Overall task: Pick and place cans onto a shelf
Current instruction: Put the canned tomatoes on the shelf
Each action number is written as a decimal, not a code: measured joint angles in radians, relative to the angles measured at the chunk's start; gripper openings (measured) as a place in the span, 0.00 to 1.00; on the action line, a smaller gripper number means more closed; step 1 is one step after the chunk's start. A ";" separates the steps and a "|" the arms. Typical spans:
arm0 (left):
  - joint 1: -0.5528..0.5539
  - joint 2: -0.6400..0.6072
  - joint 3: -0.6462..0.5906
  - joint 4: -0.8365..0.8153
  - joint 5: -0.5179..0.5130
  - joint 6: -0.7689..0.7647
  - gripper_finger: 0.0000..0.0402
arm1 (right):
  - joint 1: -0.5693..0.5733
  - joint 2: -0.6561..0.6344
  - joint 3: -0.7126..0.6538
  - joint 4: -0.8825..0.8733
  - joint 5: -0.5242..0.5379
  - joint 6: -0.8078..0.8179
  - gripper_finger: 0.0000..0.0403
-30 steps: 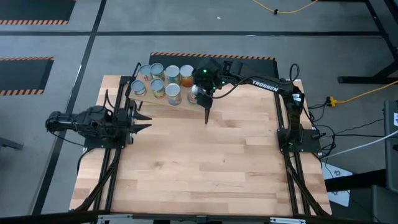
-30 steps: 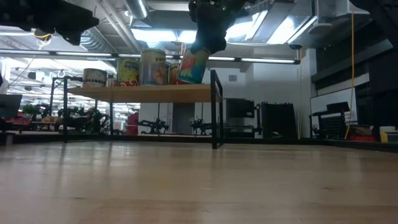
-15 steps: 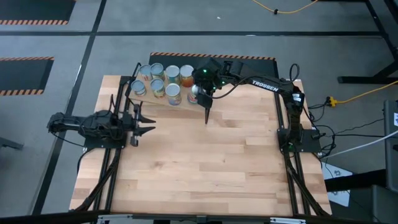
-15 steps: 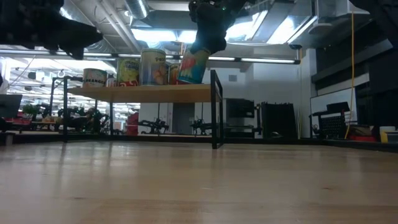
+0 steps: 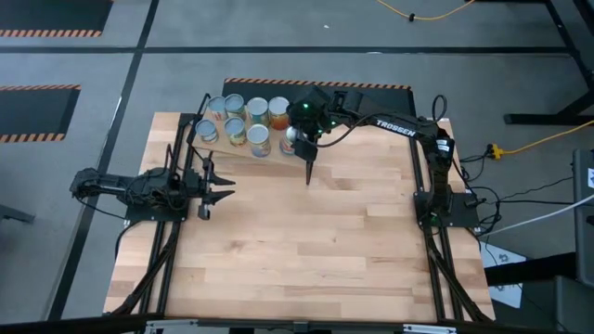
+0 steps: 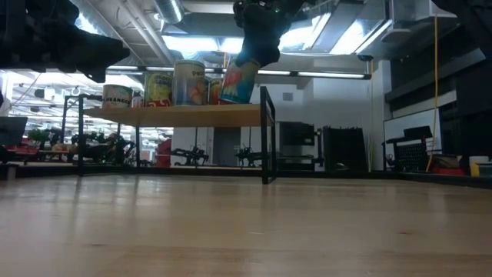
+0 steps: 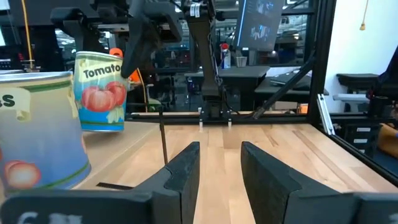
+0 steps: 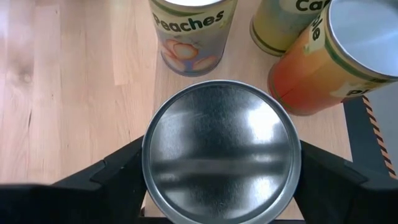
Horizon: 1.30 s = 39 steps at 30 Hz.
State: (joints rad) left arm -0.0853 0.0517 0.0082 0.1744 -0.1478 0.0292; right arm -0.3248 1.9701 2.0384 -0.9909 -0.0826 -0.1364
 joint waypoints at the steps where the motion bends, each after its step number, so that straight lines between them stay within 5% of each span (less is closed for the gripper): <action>1: 0.000 0.000 0.000 0.001 0.000 0.000 0.27 | 0.000 0.000 0.000 0.000 0.000 0.000 0.80; 39: 0.000 0.000 0.000 -0.032 0.000 0.006 0.27 | 0.000 0.000 0.000 0.000 0.000 -0.004 0.80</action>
State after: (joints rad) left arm -0.0853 0.0521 0.0082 0.1425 -0.1478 0.0357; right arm -0.3252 1.9701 2.0384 -0.9914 -0.0826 -0.1402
